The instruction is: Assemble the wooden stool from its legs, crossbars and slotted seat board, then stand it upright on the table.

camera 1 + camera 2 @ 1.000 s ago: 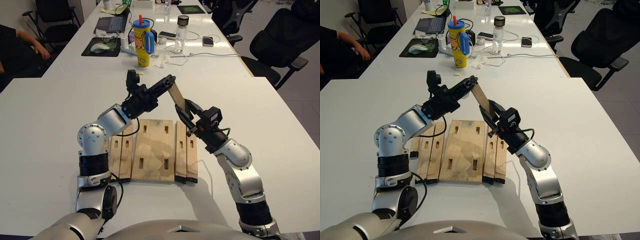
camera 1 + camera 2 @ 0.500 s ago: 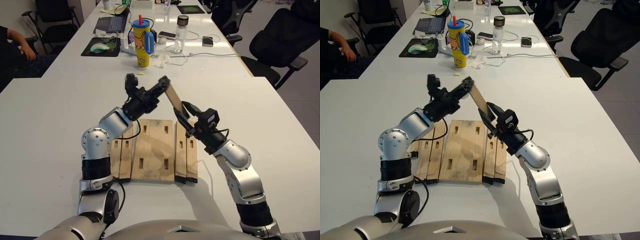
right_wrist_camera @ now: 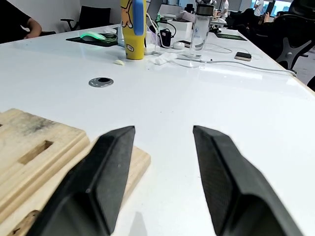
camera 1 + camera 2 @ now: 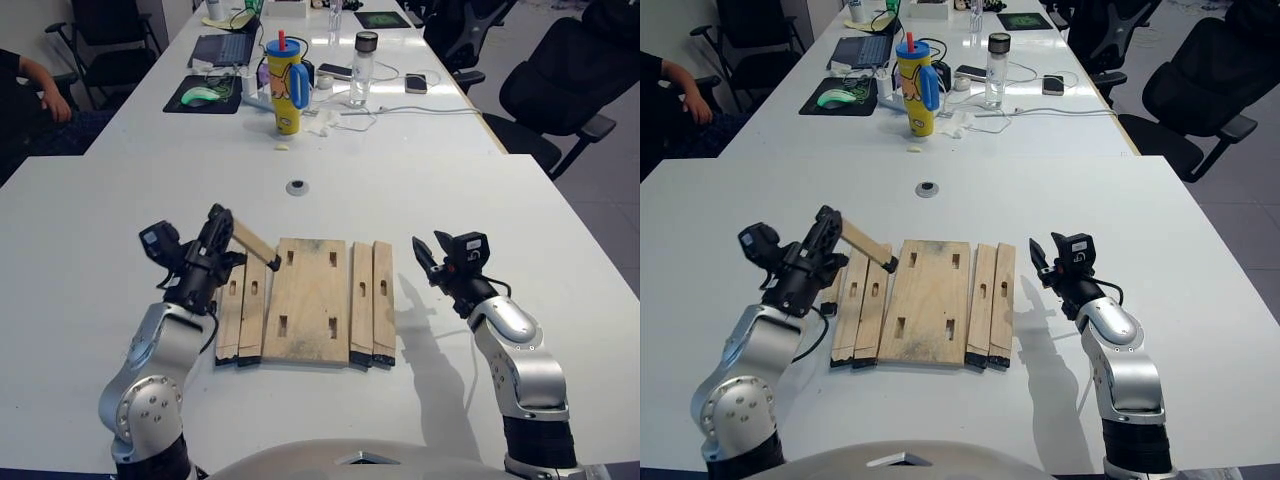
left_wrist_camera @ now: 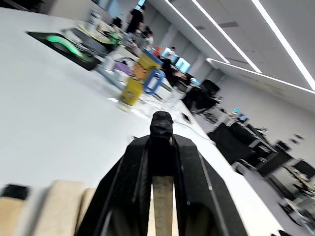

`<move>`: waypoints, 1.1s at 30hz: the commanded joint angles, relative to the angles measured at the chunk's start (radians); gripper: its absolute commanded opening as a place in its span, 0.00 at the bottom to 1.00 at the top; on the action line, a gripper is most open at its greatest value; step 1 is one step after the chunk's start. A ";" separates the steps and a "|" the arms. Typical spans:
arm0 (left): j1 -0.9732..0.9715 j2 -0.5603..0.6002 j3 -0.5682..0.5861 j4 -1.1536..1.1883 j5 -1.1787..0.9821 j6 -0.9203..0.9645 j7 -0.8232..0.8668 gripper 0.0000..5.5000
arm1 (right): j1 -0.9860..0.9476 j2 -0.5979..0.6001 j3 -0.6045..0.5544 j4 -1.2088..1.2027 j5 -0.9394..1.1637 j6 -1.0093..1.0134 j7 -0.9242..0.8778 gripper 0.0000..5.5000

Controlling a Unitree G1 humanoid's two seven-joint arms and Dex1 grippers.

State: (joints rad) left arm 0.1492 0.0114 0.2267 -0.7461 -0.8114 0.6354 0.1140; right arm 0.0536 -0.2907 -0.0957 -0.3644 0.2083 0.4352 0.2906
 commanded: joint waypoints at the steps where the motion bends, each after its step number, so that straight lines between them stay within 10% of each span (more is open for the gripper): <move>1: 0.069 -0.006 -0.046 -0.031 0.069 -0.038 0.013 0.08 | -0.006 -0.003 0.003 -0.031 0.007 0.041 -0.008 0.40; 33: 0.110 -0.037 -0.112 0.202 0.348 -0.237 -0.014 0.08 | -0.094 -0.004 0.035 -0.005 0.013 0.098 0.026 0.40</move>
State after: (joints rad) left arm 0.2557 -0.0319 0.1179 -0.5726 -0.4910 0.3814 0.0859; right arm -0.0300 -0.2970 -0.0694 -0.3595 0.2149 0.5217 0.3178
